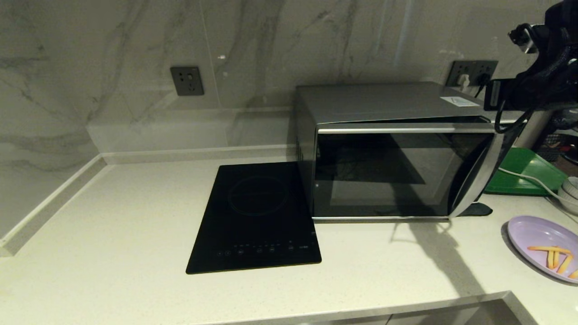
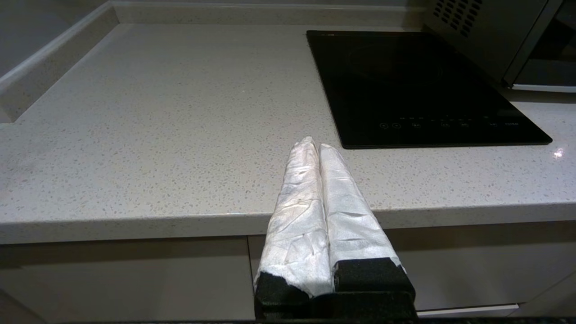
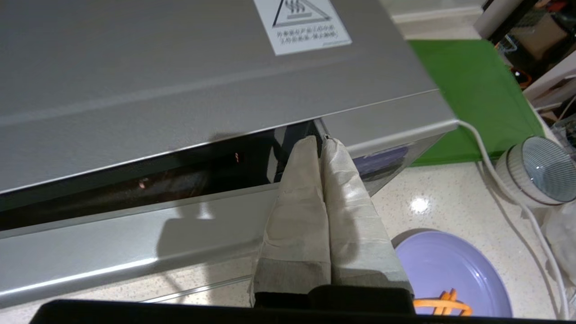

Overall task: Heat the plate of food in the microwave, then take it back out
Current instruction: Open the microwave oven

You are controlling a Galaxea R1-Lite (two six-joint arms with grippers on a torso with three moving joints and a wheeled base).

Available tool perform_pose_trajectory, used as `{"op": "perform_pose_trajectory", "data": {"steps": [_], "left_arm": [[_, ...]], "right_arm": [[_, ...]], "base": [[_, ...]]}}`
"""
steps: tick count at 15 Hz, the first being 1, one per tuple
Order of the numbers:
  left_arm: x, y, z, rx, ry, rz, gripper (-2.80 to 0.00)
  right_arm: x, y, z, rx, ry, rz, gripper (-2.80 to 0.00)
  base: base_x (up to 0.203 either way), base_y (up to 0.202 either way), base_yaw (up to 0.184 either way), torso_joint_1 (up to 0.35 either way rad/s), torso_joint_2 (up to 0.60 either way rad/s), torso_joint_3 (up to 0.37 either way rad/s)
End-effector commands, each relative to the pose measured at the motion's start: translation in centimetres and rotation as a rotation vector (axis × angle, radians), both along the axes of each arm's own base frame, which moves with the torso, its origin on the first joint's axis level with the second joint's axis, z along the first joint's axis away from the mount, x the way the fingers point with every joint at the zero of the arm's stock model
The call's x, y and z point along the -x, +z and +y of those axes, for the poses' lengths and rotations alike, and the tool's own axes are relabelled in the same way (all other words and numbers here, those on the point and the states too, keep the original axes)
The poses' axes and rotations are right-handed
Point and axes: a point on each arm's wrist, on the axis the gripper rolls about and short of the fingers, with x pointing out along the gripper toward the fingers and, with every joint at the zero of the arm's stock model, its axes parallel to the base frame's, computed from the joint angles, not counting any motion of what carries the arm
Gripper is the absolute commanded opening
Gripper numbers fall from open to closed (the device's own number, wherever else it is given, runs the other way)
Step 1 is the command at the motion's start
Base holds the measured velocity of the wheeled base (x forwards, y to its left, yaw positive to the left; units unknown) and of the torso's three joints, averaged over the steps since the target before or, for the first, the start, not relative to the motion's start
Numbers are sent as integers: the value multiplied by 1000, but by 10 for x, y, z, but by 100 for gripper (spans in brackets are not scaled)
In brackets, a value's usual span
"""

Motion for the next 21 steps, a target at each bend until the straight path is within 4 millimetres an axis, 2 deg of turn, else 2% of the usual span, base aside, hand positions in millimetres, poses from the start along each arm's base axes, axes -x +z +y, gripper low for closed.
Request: {"op": "perform_pose_trajectory", "data": {"steps": [1,6,13,15,17,21], "left_arm": [[0,0,0,1,1,0,-280],[0,0,0,1,1,0,-280],[0,0,0,1,-1,0,-280],[0,0,0,1,-1,0,-280],[0,0,0,1,1,0,-280],[0,0,0,1,1,0,-280]], "right_arm": [[-10,-12,0,1,-2,35,-280],[-22,-24,1,2,0,43,-280],[-20,-34,1,-2,-2,83,-280],[-12,-32,1,-6,-3,82,-280],[4,-29,1,-9,-3,83,-280],[51,-19,3,-35,6,65,-280]], "base": [[0,0,0,0,0,0],[0,0,0,0,0,0],[0,0,0,0,0,0],[0,0,0,0,0,0],[0,0,0,0,0,0],[0,0,0,0,0,0]]}}
